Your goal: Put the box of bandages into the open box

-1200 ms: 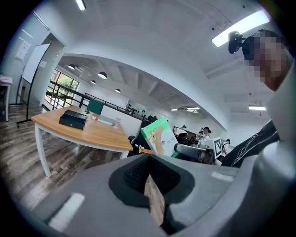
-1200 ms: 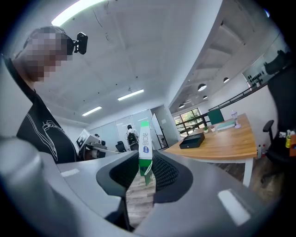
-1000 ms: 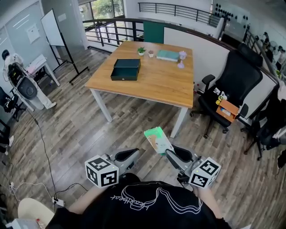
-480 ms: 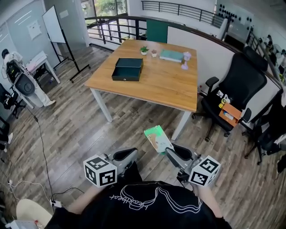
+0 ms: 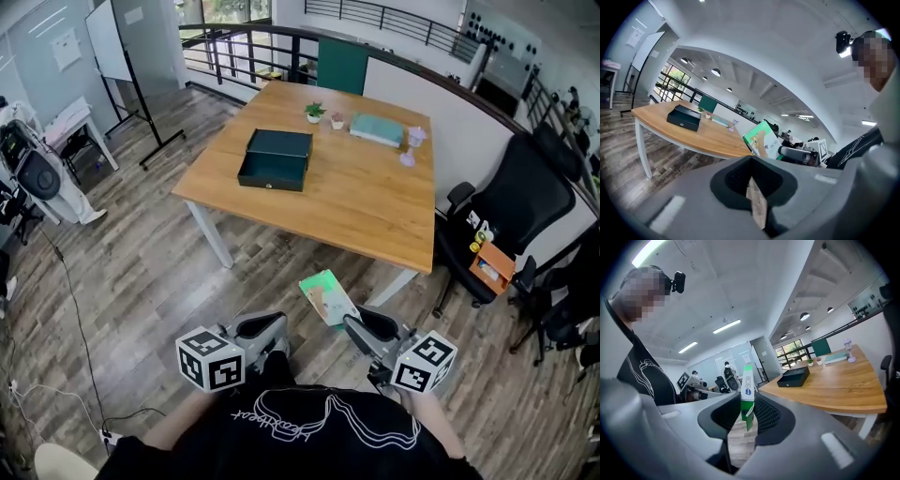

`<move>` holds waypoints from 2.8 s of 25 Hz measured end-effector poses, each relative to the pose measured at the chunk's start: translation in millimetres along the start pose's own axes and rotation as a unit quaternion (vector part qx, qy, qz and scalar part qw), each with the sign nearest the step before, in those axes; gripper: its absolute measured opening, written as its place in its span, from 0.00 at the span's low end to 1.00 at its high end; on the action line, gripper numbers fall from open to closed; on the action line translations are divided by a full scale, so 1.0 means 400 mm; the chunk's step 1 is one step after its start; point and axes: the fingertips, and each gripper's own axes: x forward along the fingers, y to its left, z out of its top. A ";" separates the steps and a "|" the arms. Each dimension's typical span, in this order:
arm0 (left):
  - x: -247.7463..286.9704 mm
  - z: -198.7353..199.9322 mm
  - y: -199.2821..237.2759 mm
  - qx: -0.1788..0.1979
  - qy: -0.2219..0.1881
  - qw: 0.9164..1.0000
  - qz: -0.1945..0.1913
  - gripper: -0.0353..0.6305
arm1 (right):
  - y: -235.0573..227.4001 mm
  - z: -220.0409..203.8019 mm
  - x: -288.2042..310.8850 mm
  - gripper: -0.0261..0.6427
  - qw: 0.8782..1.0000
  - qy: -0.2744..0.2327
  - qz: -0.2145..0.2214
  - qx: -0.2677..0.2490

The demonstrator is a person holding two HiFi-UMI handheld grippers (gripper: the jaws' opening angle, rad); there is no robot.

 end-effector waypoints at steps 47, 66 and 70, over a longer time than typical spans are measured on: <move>0.318 0.547 0.916 -0.081 -0.020 0.991 0.105 0.05 | -0.707 0.312 1.025 0.21 0.980 0.169 0.030 -0.104; 0.291 0.543 1.031 -0.115 -0.042 0.982 0.141 0.05 | -0.841 0.099 1.207 0.21 0.915 0.315 0.027 -0.250; 0.281 0.541 1.044 -0.118 -0.043 0.982 0.143 0.05 | -0.851 0.065 1.208 0.21 0.908 0.336 0.026 -0.249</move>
